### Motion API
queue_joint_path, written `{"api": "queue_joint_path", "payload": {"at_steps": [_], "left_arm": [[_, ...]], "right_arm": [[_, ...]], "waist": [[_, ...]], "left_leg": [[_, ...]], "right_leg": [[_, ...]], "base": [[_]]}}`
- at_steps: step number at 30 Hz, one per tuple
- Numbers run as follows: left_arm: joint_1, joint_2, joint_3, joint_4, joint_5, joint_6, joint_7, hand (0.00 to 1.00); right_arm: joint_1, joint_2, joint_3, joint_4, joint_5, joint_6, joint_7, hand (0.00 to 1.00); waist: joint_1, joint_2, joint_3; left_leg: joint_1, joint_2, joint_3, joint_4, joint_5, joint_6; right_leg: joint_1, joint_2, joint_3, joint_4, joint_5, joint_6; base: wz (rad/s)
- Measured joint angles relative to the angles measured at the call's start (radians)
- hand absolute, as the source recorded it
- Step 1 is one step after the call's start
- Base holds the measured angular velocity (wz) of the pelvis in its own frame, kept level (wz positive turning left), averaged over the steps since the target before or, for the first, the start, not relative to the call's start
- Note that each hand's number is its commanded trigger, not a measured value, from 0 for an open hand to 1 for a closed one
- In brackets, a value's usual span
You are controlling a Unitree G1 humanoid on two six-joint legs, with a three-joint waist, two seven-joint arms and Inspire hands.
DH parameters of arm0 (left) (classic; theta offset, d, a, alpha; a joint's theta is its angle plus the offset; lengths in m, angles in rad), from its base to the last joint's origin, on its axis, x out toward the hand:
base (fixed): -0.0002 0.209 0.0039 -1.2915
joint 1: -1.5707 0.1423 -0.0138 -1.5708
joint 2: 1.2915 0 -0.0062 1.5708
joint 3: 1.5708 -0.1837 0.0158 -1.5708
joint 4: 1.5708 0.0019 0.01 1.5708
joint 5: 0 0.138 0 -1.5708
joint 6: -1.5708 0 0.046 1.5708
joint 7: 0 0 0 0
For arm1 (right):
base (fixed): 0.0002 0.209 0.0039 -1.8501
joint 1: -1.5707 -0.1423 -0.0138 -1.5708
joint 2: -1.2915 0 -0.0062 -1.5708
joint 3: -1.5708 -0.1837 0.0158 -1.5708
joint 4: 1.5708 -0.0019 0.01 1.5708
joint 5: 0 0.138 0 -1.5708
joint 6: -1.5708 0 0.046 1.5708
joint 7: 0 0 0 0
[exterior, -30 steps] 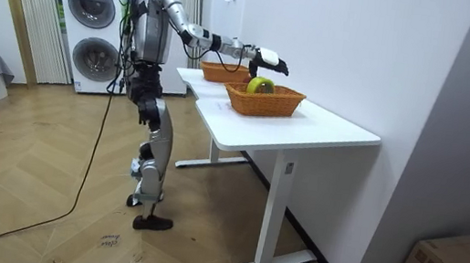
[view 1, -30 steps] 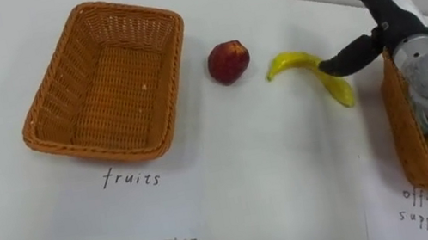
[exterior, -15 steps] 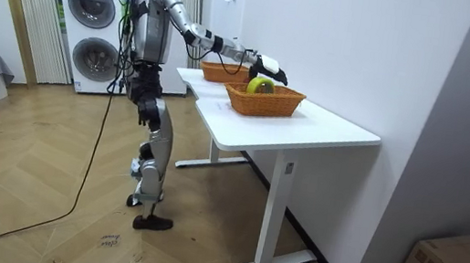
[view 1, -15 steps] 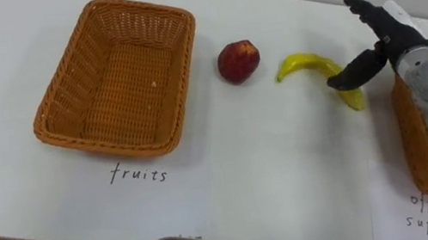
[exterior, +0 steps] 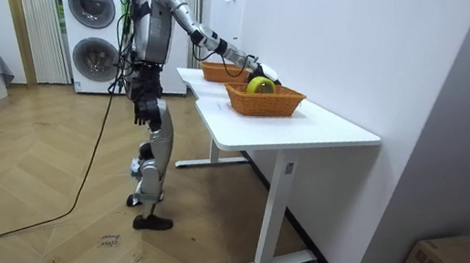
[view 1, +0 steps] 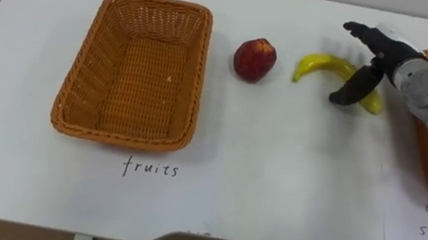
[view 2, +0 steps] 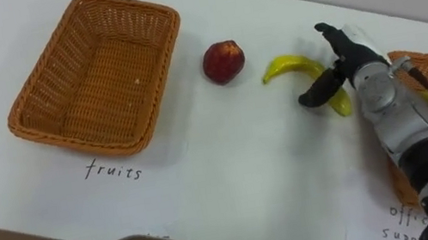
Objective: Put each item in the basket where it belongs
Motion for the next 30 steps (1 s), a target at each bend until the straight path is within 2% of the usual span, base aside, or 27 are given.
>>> {"api": "queue_joint_path", "payload": {"at_steps": [4, 9, 12, 20, 30], "left_arm": [[-0.01, 0.0, -0.001, 0.0, 0.0, 0.0, 0.009, 0.0], [-0.018, -0.001, -0.021, -0.001, 0.0, 0.001, 0.01, 0.0], [-0.018, -0.001, -0.021, -0.001, 0.0, 0.002, 0.008, 0.0], [-0.026, -0.003, -0.021, -0.001, 0.002, 0.002, 0.001, 0.0], [-0.025, -0.001, -0.02, -0.001, 0.001, 0.005, -0.017, 0.0]], "right_arm": [[-0.008, 0.0, 0.002, 0.01, -0.008, 0.0, -0.003, 0.0], [-0.087, 0.0, 0.015, 0.123, -0.043, 0.0, -0.015, 0.0], [-0.105, 0.0, 0.029, 0.152, -0.06, 0.0, -0.018, 0.0], [-0.108, -0.004, 0.038, 0.173, -0.061, 0.004, -0.02, 0.0], [-0.144, -0.011, 0.037, 0.236, -0.06, 0.004, 0.029, 0.0]], "waist": [[0.007, -0.001, -0.0002], [0.011, -0.002, 0.0027], [0.013, -0.002, 0.0031], [0.032, 0.005, 0.0082], [0.042, 0.004, 0.0078]], "left_leg": [[-0.004, -0.003, -0.003, -0.001, 0.002, 0.0], [-0.013, -0.007, -0.003, 0.0, 0.007, 0.002], [-0.013, -0.006, -0.003, 0.001, 0.007, 0.002], [-0.015, -0.008, -0.003, 0.004, 0.008, 0.001], [-0.016, -0.007, -0.001, 0.002, 0.01, 0.0]], "right_leg": [[-0.003, -0.001, 0.0, 0.0, 0.0, 0.0], [-0.013, -0.004, -0.001, 0.0, 0.0, 0.0], [-0.013, -0.004, -0.001, 0.0, 0.0, 0.0], [-0.013, -0.004, -0.004, 0.002, 0.002, -0.002], [-0.014, -0.005, -0.007, 0.001, 0.003, -0.003]], "base": [[0.02], [0.0], [0.0], [0.0], [0.0]]}}
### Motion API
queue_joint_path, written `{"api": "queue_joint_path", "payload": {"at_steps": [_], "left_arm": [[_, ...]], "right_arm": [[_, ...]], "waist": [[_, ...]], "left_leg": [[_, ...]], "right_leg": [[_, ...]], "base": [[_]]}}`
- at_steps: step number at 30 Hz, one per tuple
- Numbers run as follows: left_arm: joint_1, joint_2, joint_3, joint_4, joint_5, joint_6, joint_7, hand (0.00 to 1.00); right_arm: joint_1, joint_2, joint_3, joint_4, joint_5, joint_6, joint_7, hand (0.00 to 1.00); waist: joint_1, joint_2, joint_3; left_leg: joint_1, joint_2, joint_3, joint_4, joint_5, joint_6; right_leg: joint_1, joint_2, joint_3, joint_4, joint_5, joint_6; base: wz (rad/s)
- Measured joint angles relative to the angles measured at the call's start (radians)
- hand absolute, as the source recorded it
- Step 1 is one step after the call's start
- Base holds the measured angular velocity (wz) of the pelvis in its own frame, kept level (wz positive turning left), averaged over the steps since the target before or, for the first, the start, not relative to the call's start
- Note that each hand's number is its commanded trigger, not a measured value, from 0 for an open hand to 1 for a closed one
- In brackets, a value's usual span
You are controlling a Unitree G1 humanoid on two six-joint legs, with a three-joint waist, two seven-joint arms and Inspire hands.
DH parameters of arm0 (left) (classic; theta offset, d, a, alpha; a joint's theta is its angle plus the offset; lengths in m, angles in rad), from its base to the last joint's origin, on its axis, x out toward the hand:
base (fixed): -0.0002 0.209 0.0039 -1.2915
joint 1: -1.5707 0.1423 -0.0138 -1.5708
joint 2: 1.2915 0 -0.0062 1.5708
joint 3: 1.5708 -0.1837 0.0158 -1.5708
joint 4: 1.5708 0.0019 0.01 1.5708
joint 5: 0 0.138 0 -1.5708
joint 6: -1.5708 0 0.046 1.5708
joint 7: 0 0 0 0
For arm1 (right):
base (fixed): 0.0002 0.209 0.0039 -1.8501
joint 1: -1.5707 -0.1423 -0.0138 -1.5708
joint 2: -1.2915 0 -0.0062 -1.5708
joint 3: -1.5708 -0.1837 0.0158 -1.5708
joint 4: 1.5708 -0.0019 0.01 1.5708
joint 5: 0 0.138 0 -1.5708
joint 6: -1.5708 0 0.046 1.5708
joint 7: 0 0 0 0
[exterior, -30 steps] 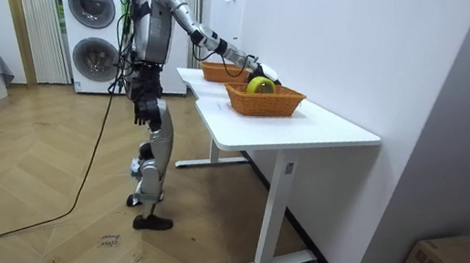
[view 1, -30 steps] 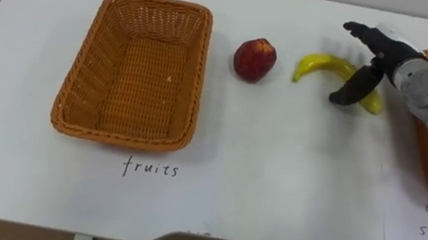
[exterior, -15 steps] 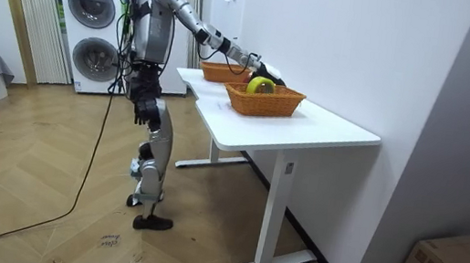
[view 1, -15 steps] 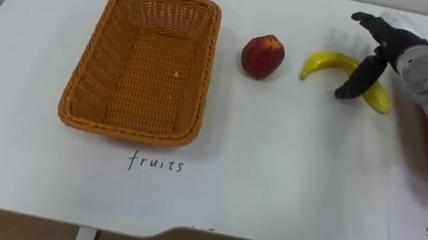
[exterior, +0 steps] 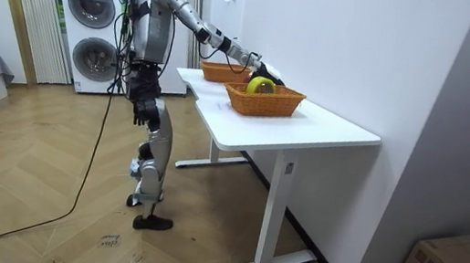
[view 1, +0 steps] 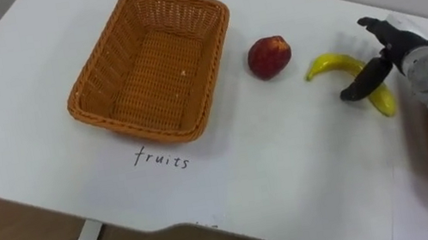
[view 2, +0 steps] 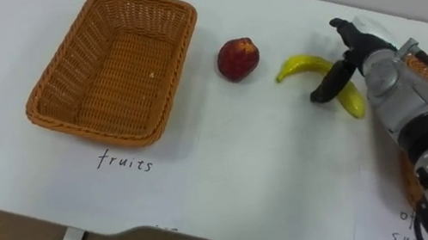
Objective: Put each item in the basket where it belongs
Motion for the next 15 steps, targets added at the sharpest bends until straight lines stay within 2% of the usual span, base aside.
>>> {"api": "queue_joint_path", "payload": {"at_steps": [5, 8, 10, 11, 13, 15], "left_arm": [[0.001, 0.001, -0.001, 0.001, 0.0, 0.0, 0.0, 0.0], [-0.001, 0.001, -0.001, 0.001, 0.0, 0.0, 0.0, 0.0], [-0.013, 0.002, -0.001, 0.019, 0.0, -0.002, -0.002, 0.0], [-0.017, 0.003, -0.001, 0.025, 0.001, -0.001, -0.003, 0.0], [-0.018, 0.004, -0.001, 0.026, 0.0, -0.002, -0.007, 0.0], [-0.018, 0.007, -0.002, 0.031, 0.0, -0.002, -0.022, 0.0]], "right_arm": [[0.0, -0.019, 0.0, 0.0, 0.001, -0.001, 0.042, 0.0], [0.0, -0.026, 0.0, -0.001, 0.006, -0.002, 0.064, 0.0], [0.0, -0.033, 0.0, -0.001, 0.006, -0.002, 0.083, 0.0], [0.0, -0.035, 0.0, -0.001, 0.007, -0.002, 0.091, 0.0], [0.001, -0.038, 0.003, 0.002, 0.008, -0.002, 0.109, 0.0], [0.006, -0.038, 0.004, 0.003, 0.008, -0.002, 0.129, 0.0]], "waist": [[0.011, 0.0, -0.0001], [0.014, -0.004, -0.0033], [0.017, -0.002, -0.0014], [0.017, -0.007, -0.0049], [0.017, -0.002, -0.0013], [0.017, -0.003, -0.0013]], "left_leg": [[0.0, 0.0, -0.006, -0.004, 0.002, 0.0], [0.0, -0.001, -0.008, -0.006, 0.003, -0.001], [0.0, 0.0, -0.01, -0.006, 0.004, -0.001], [0.001, 0.0, -0.012, -0.006, 0.004, -0.002], [0.002, 0.0, -0.013, -0.005, 0.005, -0.002], [0.003, 0.0, -0.014, -0.005, 0.005, -0.002]], "right_leg": [[0.0, 0.0, -0.002, -0.001, 0.0, 0.0], [0.0, 0.0, -0.008, -0.001, 0.0, 0.0], [0.0, 0.0, -0.011, -0.002, 0.0, 0.0], [0.0, -0.001, -0.014, -0.002, 0.0, 0.0], [0.002, -0.001, -0.02, -0.002, 0.0, 0.0], [0.004, -0.001, -0.023, -0.001, 0.0, -0.001]], "base": [[0.0], [0.02], [0.02], [0.0], [0.0], [0.0]]}}
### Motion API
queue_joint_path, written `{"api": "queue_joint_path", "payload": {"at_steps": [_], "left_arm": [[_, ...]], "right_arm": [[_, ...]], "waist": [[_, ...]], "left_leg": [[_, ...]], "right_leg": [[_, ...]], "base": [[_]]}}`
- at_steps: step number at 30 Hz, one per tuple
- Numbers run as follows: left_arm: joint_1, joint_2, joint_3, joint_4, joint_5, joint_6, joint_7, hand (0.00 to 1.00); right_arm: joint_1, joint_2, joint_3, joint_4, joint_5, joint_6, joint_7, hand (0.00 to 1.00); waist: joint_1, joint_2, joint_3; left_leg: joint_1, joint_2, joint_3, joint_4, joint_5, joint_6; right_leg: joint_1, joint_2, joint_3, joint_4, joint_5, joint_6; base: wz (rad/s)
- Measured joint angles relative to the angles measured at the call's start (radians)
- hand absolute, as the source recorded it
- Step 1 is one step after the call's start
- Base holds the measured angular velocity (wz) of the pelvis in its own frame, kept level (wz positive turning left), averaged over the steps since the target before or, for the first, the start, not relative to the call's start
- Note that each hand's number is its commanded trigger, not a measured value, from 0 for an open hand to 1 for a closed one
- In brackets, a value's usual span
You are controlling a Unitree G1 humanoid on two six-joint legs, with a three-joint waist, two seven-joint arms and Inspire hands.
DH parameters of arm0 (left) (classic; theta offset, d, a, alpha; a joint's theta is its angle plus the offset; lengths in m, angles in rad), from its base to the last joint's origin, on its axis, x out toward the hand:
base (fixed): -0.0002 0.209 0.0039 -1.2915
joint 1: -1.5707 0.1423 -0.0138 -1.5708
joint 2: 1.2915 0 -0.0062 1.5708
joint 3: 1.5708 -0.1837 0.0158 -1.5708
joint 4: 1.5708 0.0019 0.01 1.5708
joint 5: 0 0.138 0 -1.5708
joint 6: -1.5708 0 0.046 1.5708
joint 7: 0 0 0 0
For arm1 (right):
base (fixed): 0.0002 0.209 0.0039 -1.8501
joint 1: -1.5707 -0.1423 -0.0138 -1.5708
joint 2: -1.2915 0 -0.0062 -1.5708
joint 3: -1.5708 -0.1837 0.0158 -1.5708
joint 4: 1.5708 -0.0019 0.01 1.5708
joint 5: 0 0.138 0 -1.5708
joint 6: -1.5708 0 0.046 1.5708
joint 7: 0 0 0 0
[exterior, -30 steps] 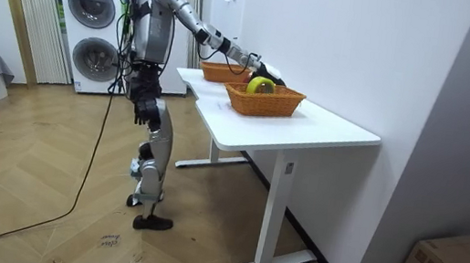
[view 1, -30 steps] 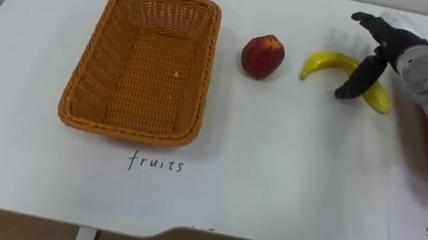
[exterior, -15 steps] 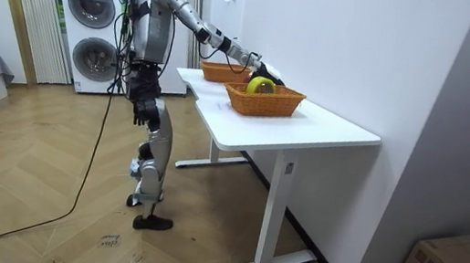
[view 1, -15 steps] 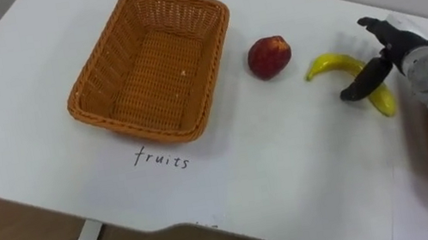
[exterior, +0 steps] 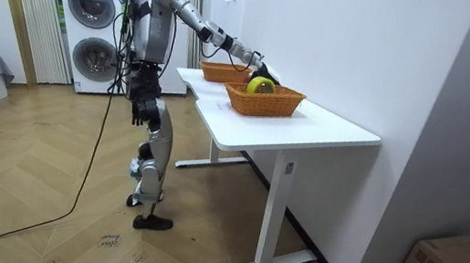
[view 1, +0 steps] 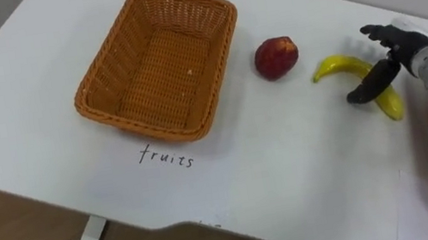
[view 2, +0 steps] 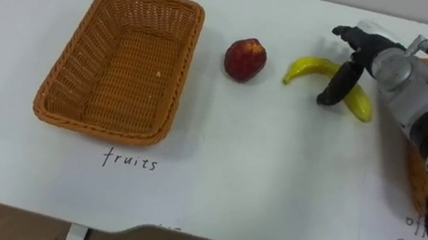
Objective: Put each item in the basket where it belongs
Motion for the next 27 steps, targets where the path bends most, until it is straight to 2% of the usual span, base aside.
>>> {"api": "queue_joint_path", "payload": {"at_steps": [11, 16, 25, 27], "left_arm": [[-0.008, 0.012, 0.0, 0.025, 0.0, 0.0, -0.027, 0.0], [-0.012, 0.012, 0.0, 0.024, 0.001, 0.0, -0.026, 0.0], [-0.032, 0.015, 0.0, 0.024, 0.002, 0.0, -0.026, 0.0], [-0.037, 0.017, 0.0, 0.024, 0.002, 0.0, -0.025, 0.0]], "right_arm": [[0.007, 0.0, 0.042, 0.0, -0.002, 0.002, 0.104, 0.0], [0.007, 0.0, 0.076, 0.006, -0.006, 0.003, 0.108, 0.0], [0.007, -0.006, 0.077, 0.007, -0.05, 0.009, 0.128, 0.0], [0.007, -0.006, 0.077, 0.001, -0.08, 0.009, 0.13, 0.32]], "waist": [[0.004, -0.002, 0.0018], [0.013, -0.002, 0.0019], [0.031, -0.003, 0.0021], [0.034, -0.004, 0.0027]], "left_leg": [[0.0, 0.002, -0.004, 0.002, 0.006, -0.003], [-0.003, 0.003, -0.01, 0.002, 0.008, -0.007], [-0.014, 0.004, -0.017, 0.006, 0.014, -0.013], [-0.018, 0.004, -0.018, 0.008, 0.015, -0.015]], "right_leg": [[0.002, -0.002, -0.024, 0.0, 0.006, -0.01], [0.0, -0.001, -0.031, 0.0, 0.009, -0.015], [-0.004, 0.0, -0.051, 0.0, 0.014, -0.021], [-0.008, 0.0, -0.055, 0.001, 0.015, -0.024]], "base": [[0.0], [0.01], [0.02], [0.0]]}}
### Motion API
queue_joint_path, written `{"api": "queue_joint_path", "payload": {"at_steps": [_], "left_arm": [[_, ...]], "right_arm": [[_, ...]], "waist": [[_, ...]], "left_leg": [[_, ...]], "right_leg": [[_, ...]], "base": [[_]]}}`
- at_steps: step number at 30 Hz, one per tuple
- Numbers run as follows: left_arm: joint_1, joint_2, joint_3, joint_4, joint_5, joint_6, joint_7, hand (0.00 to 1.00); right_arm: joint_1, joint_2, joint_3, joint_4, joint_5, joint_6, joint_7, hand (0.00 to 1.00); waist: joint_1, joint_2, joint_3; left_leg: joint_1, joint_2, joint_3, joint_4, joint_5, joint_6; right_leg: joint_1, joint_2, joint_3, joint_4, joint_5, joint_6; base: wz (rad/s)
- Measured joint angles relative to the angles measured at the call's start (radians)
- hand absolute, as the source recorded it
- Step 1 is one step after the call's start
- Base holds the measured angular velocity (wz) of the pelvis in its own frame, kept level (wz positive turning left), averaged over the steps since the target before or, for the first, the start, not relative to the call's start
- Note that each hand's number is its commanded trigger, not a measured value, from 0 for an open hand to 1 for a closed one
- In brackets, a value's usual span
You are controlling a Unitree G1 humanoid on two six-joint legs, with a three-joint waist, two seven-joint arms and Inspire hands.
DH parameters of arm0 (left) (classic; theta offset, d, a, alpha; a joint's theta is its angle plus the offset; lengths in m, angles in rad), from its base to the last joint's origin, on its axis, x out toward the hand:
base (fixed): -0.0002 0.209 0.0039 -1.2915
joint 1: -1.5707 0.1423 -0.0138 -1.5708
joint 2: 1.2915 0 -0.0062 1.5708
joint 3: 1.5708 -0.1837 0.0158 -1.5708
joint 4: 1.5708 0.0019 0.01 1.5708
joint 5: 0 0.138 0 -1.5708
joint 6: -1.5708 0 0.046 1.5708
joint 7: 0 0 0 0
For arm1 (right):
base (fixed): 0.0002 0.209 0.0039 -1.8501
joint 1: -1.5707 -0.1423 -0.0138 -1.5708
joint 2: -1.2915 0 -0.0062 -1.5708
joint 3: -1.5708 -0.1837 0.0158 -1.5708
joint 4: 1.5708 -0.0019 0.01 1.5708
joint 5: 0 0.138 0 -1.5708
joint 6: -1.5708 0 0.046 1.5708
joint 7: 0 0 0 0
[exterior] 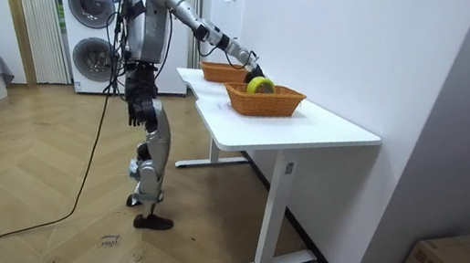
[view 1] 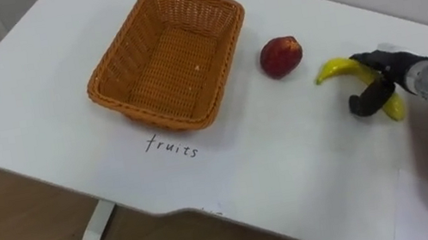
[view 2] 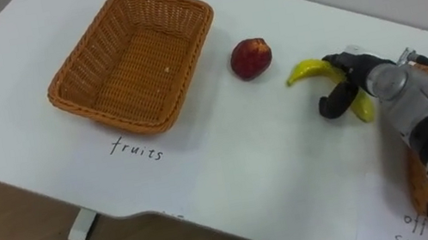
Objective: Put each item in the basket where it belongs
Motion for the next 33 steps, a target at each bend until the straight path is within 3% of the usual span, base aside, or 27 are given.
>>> {"api": "queue_joint_path", "payload": {"at_steps": [1, 2, 10, 14, 15, 28, 33], "left_arm": [[-0.001, 0.0, 0.0, 0.0, 0.0, 0.0, 0.0, 0.0], [-0.003, 0.001, 0.0, -0.001, 0.0, 0.0, 0.0, 0.0], [-0.011, 0.015, -0.01, -0.004, -0.001, -0.006, -0.002, 0.0], [-0.013, 0.042, -0.056, -0.01, -0.003, -0.02, -0.01, 0.0], [-0.015, 0.045, -0.069, -0.009, -0.003, -0.021, -0.012, 0.0], [-0.018, 0.045, -0.077, 0.003, -0.003, -0.039, -0.013, 0.0], [-0.017, 0.045, -0.078, 0.003, -0.004, -0.039, -0.009, 0.0]], "right_arm": [[0.0, 0.0, 0.0, 0.0, -0.003, 0.0, 0.001, 0.84], [0.0, 0.0, 0.002, -0.002, -0.007, 0.0, 0.0, 1.0], [-0.017, -0.015, 0.004, -0.036, -0.123, 0.017, -0.049, 1.0], [-0.017, -0.021, 0.046, -0.054, -0.129, 0.022, -0.058, 1.0], [-0.017, -0.022, 0.058, -0.055, -0.13, 0.022, -0.057, 1.0], [-0.019, -0.029, 0.116, -0.098, -0.141, 0.025, -0.043, 1.0], [-0.019, -0.035, 0.123, -0.124, -0.142, 0.043, -0.024, 1.0]], "waist": [[0.001, 0.0, 0.0001], [0.001, -0.001, 0.0003], [0.018, -0.007, 0.0029], [0.022, -0.025, 0.0103], [0.021, -0.028, 0.009], [0.021, -0.03, 0.0133], [0.021, -0.032, 0.013]], "left_leg": [[0.0, 0.0, 0.0, 0.0, 0.0, 0.0], [-0.002, 0.0, 0.0, 0.0, 0.001, 0.0], [-0.007, 0.0, 0.001, -0.003, 0.002, 0.0], [-0.008, 0.001, 0.0, -0.007, 0.003, -0.001], [-0.014, 0.0, 0.0, -0.006, 0.003, -0.001], [-0.012, 0.0, -0.003, -0.009, 0.002, 0.0], [-0.018, 0.0, -0.004, -0.008, 0.002, 0.0]], "right_leg": [[0.0, 0.0, 0.0, 0.0, 0.0, 0.0], [-0.001, 0.0, 0.0, 0.0, 0.0, -0.001], [-0.007, 0.001, -0.002, -0.001, 0.001, -0.002], [-0.006, 0.003, -0.019, -0.007, 0.001, -0.002], [-0.005, 0.003, -0.023, -0.014, 0.001, -0.002], [-0.006, 0.003, -0.022, -0.017, 0.001, -0.002], [-0.012, 0.002, -0.023, -0.016, 0.001, -0.002]], "base": [[0.0], [0.0], [0.0], [0.04], [0.05], [-0.01], [0.0]]}}
